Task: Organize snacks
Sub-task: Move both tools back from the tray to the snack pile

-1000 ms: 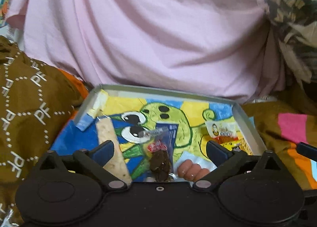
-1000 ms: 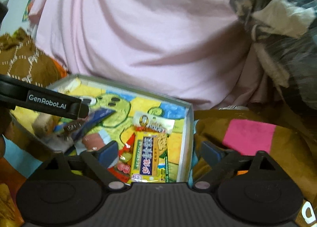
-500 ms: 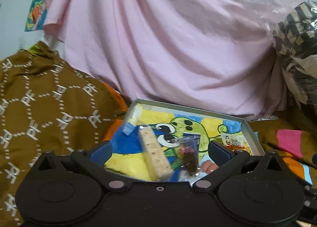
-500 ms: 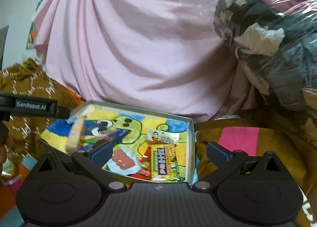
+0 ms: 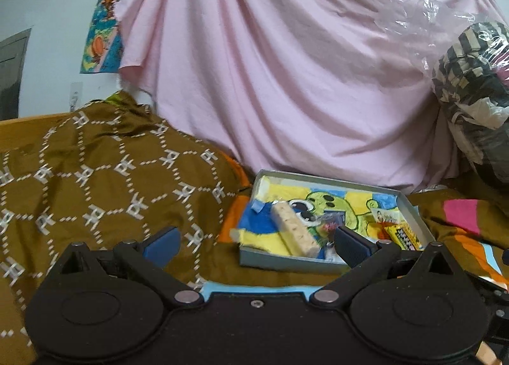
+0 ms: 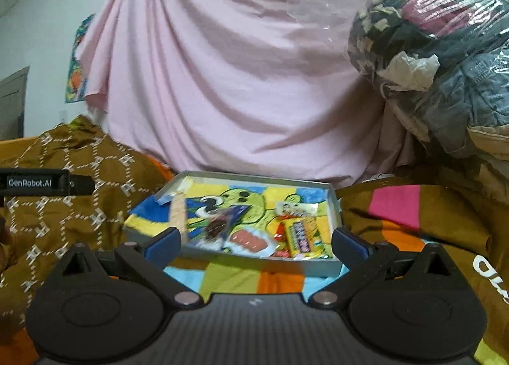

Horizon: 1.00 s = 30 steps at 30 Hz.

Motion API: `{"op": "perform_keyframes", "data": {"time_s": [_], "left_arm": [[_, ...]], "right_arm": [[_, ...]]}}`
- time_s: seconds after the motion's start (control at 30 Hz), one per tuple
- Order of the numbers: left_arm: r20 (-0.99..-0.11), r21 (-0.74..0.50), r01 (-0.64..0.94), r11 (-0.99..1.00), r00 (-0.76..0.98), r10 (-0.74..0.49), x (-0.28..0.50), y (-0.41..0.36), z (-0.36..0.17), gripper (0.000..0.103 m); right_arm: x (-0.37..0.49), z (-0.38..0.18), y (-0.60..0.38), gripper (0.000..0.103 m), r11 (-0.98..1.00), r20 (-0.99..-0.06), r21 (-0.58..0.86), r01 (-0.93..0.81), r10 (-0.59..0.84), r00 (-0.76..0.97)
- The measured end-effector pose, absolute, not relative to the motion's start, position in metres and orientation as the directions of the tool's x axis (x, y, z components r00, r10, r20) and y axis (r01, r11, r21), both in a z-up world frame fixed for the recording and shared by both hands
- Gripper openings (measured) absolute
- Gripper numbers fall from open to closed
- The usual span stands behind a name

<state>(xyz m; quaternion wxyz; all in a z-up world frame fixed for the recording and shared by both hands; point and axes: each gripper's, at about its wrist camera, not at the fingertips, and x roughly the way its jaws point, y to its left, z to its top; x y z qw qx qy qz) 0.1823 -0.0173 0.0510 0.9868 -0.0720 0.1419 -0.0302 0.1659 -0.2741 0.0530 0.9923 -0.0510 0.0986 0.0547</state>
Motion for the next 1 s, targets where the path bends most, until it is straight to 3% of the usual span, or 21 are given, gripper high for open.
{"op": "perform_keyframes", "data": {"time_s": [0.27, 0.4, 0.7, 1.0], "left_arm": [[-0.314, -0.138, 0.009, 0.990, 0.948, -0.053, 0.143, 0.008, 0.033, 0.102], [-0.382, -0.074, -0.010, 0.997, 0.924, -0.019, 0.132, 0.015, 0.018, 0.102], [-0.501, -0.005, -0.023, 1.000, 0.865, 0.017, 0.123, 0.030, -0.020, 0.102], [-0.531, 0.005, 0.012, 1.000, 0.847, -0.007, 0.135, 0.029, -0.031, 0.102]], "right_arm": [[0.126, 0.041, -0.253, 0.103, 0.980, -0.236, -0.109, -0.168, 0.138, 0.962], [0.114, 0.033, -0.242, 0.103, 0.971, -0.261, -0.129, -0.202, 0.164, 0.951], [0.107, 0.012, -0.223, 0.103, 0.951, -0.384, -0.103, -0.293, 0.234, 0.893], [0.120, -0.009, -0.214, 0.103, 0.947, -0.521, -0.051, -0.317, 0.245, 0.817]]}}
